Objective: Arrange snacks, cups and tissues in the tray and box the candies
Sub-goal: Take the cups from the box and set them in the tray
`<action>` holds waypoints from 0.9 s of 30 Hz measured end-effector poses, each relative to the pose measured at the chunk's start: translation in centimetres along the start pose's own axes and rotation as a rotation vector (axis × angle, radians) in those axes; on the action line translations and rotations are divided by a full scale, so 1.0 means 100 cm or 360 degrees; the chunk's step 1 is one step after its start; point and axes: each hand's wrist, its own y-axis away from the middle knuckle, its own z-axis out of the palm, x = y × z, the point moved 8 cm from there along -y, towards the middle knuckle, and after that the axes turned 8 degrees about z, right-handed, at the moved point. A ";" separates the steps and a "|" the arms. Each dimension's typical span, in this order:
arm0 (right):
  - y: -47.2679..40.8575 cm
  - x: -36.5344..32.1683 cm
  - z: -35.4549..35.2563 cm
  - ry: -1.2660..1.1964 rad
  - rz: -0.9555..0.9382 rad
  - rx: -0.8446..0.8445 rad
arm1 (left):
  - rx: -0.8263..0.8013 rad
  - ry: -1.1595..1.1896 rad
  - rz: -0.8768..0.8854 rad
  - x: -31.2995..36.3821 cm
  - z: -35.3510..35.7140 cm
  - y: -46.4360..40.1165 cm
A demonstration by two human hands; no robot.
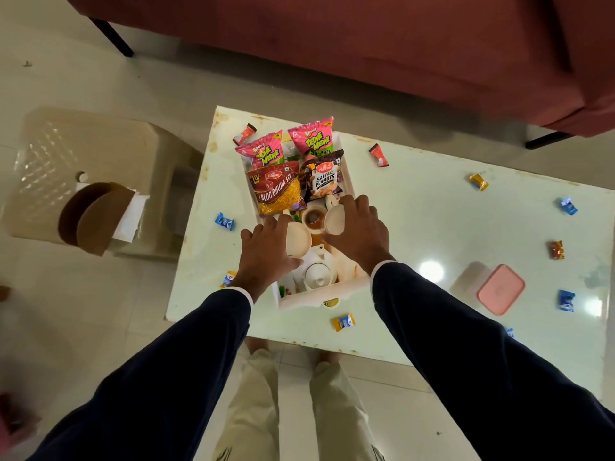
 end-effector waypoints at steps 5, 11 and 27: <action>0.001 -0.001 0.000 0.0185 0.0003 -0.0033 | -0.0014 -0.0020 0.0001 -0.001 -0.001 0.004; 0.011 -0.047 -0.036 0.0285 -0.0231 0.0243 | 0.0059 0.0064 -0.0038 -0.010 -0.031 0.016; 0.042 -0.306 0.006 0.0352 -0.1048 -0.0163 | 0.0551 -0.0063 -0.0702 -0.223 -0.133 0.129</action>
